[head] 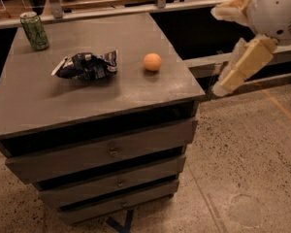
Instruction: Pick blue chip bag
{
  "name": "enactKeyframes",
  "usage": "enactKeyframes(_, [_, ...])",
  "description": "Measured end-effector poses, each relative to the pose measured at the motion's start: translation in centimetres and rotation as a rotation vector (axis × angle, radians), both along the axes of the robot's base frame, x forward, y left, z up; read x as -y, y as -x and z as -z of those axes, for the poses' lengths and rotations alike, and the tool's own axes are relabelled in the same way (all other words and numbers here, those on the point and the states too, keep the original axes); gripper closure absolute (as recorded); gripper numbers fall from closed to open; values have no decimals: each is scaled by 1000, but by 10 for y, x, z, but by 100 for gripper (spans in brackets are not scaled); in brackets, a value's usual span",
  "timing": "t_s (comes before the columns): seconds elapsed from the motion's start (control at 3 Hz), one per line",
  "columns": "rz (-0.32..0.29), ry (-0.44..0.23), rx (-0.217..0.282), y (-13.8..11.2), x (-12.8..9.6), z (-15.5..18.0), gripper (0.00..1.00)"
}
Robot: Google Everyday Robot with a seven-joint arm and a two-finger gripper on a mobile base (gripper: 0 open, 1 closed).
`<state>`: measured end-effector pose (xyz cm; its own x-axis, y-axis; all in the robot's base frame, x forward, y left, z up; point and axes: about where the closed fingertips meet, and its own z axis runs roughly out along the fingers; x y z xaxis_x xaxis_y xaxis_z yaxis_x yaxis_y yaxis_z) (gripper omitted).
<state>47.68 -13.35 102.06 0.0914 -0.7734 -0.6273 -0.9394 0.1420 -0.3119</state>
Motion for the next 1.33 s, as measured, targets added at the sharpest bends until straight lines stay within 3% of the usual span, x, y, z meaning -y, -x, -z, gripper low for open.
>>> enactKeyframes(0.33, [-43, -95, 49, -7, -47, -5, 0])
enactKeyframes(0.67, [-89, -130, 70, -18, -103, 12, 0])
enactKeyframes(1.0, [-118, -150, 73, -35, -144, 26, 0])
enactKeyframes(1.33, [-119, -150, 73, -35, -144, 26, 0])
